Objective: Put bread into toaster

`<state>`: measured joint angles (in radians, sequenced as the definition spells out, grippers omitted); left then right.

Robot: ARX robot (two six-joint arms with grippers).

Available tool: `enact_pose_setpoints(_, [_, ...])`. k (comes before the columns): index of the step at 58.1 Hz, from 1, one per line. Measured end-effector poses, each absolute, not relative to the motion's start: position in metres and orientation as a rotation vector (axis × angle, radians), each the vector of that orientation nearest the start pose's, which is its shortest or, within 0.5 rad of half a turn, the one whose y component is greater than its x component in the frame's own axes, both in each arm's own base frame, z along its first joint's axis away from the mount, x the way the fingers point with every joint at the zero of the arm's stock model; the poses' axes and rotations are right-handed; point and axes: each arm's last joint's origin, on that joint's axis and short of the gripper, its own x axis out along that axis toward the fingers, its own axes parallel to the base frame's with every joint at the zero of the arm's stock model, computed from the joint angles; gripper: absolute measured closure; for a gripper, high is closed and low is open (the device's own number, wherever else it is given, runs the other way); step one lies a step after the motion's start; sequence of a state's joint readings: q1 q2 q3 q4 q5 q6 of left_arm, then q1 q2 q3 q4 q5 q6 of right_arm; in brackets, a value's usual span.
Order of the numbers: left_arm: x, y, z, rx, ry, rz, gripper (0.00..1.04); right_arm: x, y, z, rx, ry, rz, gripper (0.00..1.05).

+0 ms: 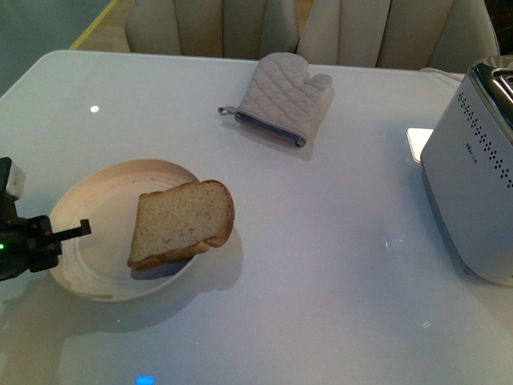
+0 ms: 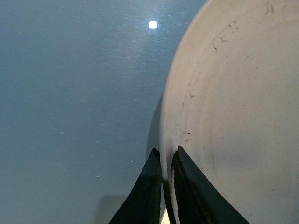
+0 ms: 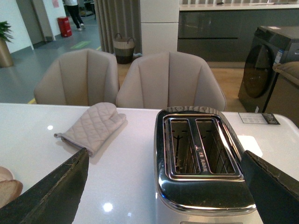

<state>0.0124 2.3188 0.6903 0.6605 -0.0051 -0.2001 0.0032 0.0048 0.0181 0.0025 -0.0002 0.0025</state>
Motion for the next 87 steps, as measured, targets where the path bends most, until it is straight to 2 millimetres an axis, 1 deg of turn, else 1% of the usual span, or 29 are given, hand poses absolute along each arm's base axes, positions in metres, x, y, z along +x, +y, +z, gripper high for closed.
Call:
enact_pose_setpoints(27, [0.284,-0.070,-0.031,-0.101,1.013,-0.004,1.00,0.097,0.000,0.170,0.003,-0.016,0.003,0.09])
enact_pose_setpoints(52, [0.281,-0.124,-0.030,-0.052,1.027,-0.092,1.00,0.097,0.000,0.170,0.003,-0.016,0.003,0.09])
enact_pose_setpoints(70, [0.282,-0.141,-0.030,-0.023,1.024,-0.130,1.00,0.097,0.000,0.170,0.003,-0.016,0.003,0.09])
enact_pose_setpoints(81, [0.281,-0.149,-0.030,-0.040,1.025,-0.149,1.00,0.097,0.000,0.170,0.003,-0.016,0.003,0.09])
enact_pose_setpoints(84, [0.280,-0.150,-0.030,-0.041,1.027,-0.154,0.93,0.097,0.000,0.170,0.003,-0.016,0.003,0.09])
enact_pose_setpoints(87, [0.279,-0.150,-0.031,-0.043,1.036,-0.162,0.84,0.097,0.000,0.170,0.003,-0.016,0.003,0.09])
